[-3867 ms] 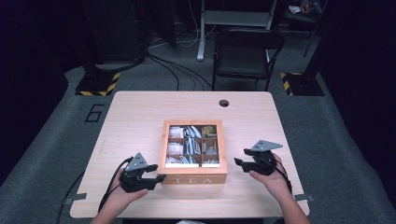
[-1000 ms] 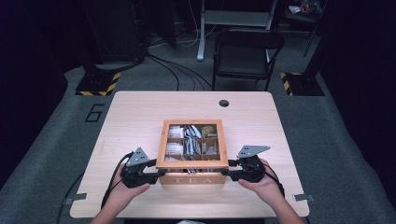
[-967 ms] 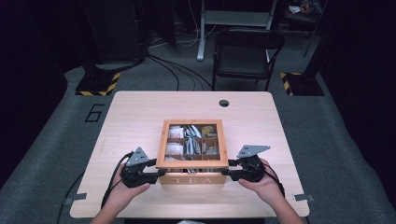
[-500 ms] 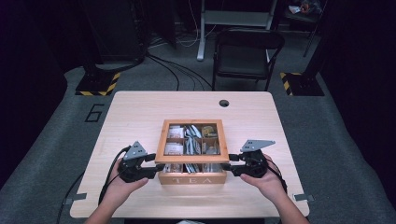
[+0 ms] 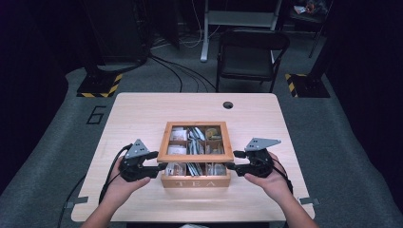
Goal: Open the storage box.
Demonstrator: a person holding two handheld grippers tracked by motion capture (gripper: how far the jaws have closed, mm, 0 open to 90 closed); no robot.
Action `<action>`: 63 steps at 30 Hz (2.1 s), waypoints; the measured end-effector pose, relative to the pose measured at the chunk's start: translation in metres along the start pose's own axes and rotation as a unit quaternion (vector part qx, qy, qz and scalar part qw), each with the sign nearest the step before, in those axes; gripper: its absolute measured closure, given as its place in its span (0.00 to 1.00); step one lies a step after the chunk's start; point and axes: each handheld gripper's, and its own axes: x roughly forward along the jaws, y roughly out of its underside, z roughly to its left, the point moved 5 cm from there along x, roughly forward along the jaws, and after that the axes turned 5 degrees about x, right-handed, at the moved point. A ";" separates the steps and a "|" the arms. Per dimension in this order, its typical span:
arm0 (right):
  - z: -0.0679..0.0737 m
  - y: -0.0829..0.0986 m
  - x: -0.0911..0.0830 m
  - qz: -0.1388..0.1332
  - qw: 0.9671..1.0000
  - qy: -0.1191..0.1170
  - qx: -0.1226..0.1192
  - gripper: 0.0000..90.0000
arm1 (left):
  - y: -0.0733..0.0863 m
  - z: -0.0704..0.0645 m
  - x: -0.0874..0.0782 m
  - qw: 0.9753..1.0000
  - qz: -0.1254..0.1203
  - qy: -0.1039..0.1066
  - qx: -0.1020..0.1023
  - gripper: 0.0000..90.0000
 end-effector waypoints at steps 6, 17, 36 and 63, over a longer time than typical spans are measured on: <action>-0.002 -0.004 0.000 0.008 1.000 0.005 -0.010 0.44 | -0.003 0.002 -0.001 1.000 0.001 0.001 0.003 0.47; -0.005 -0.017 -0.001 -0.003 0.998 0.023 -0.054 0.37 | -0.015 0.007 -0.003 1.000 -0.007 -0.001 0.003 0.44; -0.005 -0.036 0.004 0.010 0.996 0.016 -0.083 0.37 | -0.023 0.014 -0.003 1.000 -0.020 -0.010 0.012 0.42; -0.029 -0.062 0.006 -0.019 0.998 0.022 -0.062 0.46 | -0.065 0.034 -0.012 0.998 -0.047 -0.018 0.033 0.50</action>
